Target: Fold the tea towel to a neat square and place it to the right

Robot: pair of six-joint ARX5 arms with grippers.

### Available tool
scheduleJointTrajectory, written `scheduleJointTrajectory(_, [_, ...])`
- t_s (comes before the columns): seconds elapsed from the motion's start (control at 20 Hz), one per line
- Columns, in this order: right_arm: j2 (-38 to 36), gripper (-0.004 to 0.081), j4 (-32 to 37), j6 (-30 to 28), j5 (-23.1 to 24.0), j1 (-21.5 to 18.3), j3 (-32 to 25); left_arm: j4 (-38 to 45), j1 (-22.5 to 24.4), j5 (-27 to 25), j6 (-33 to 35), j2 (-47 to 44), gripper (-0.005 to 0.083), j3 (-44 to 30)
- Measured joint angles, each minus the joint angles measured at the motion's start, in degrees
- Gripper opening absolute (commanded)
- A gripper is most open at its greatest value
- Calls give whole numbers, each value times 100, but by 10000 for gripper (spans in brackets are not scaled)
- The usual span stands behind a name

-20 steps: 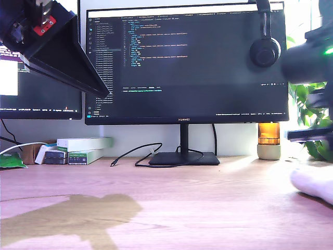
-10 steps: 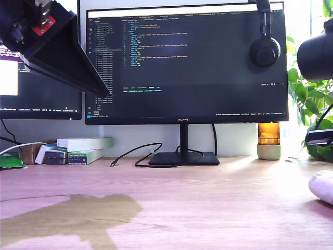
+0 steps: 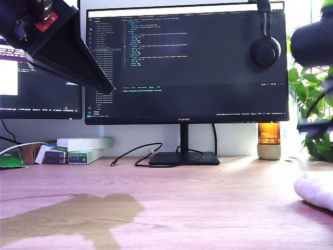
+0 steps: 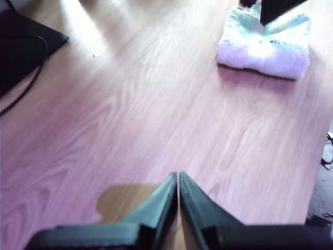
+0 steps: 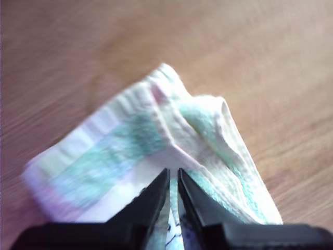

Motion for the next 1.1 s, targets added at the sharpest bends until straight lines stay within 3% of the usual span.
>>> scheduleJointTrajectory(0.2, [-647, -13, 74, -2181, -341, 197, 2, 431, 0, 46, -350, 0, -24, 0])
scheduleJointTrajectory(0.4, [-706, -13, 741, -2914, -330, 175, 0, 595, 221, 63, -568, 0, -24, 0])
scheduleJointTrajectory(0.6, [-723, -13, 1810, -3257, -337, 28, 0, 688, 946, 118, -590, 0, -24, 0])
scheduleJointTrajectory(0.7, [-743, -13, 1976, -3456, -372, -306, 0, 841, 1425, 221, -588, 0, -24, -31])
scheduleJointTrajectory(0.9, [-837, -13, 2227, -3716, -938, -1082, -122, 1034, 2352, 496, -588, 0, -24, -310])
scheduleJointTrajectory(1.1, [-1486, -13, 2575, -3716, -1403, -1963, -828, 1652, 2914, 857, -780, -4, -24, -575])
